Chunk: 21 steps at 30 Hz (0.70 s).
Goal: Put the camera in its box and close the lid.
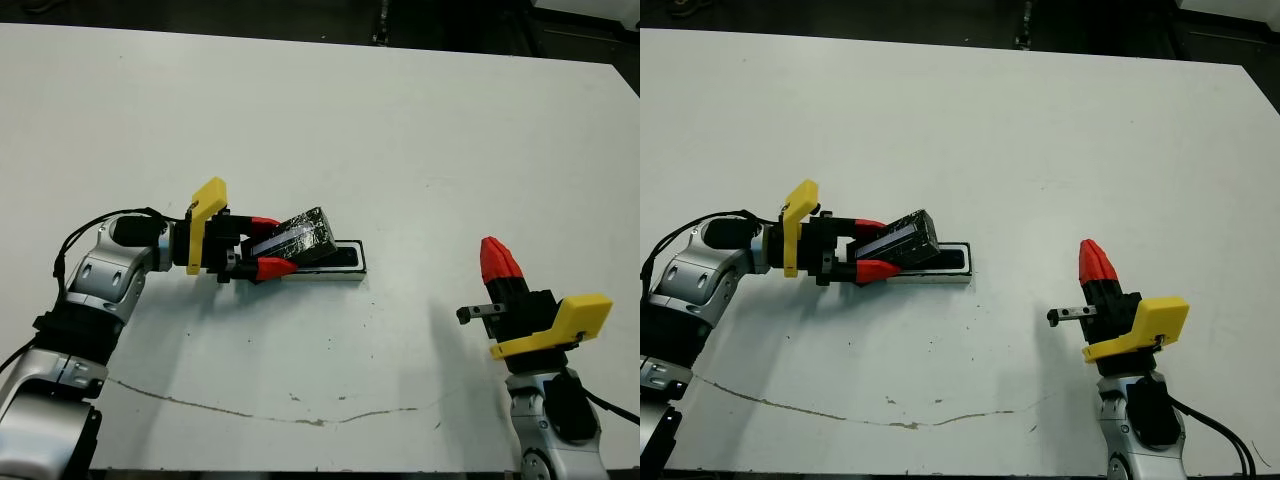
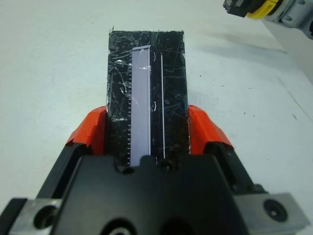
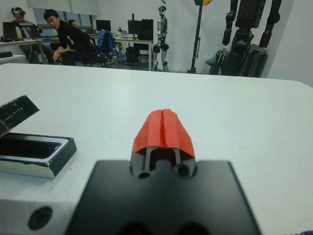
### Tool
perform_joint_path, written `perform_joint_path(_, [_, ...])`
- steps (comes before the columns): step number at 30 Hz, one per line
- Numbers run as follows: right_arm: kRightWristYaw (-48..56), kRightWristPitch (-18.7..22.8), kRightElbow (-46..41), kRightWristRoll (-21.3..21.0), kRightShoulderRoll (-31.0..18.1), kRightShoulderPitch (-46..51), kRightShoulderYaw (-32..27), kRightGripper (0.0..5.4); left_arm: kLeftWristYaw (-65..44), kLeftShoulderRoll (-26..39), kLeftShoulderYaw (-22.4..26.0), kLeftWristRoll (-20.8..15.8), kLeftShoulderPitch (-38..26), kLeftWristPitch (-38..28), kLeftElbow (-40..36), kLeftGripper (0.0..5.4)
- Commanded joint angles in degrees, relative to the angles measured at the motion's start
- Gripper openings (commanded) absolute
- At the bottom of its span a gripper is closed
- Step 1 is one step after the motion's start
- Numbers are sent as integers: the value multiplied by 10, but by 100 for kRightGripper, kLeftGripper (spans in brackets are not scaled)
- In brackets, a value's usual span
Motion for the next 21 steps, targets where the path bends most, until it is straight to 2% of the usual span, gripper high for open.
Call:
perform_joint_path(1, [-4,7,-2,-3,-8,4,-2,0,25,-3,-18,37,-8,-18,-5,316])
perform_joint_path(9, [-3,4,-2,-4,-8,6,-2,0,22,-9,-38,58,-23,-7,-14,316])
perform_joint_path(14, [-3,9,-4,4,-5,8,-3,0,0,-11,-56,53,-30,27,-7,316])
perform_joint_path(21, [-5,5,-2,-1,-5,10,-2,0,-30,-25,-56,26,-34,61,16,316])
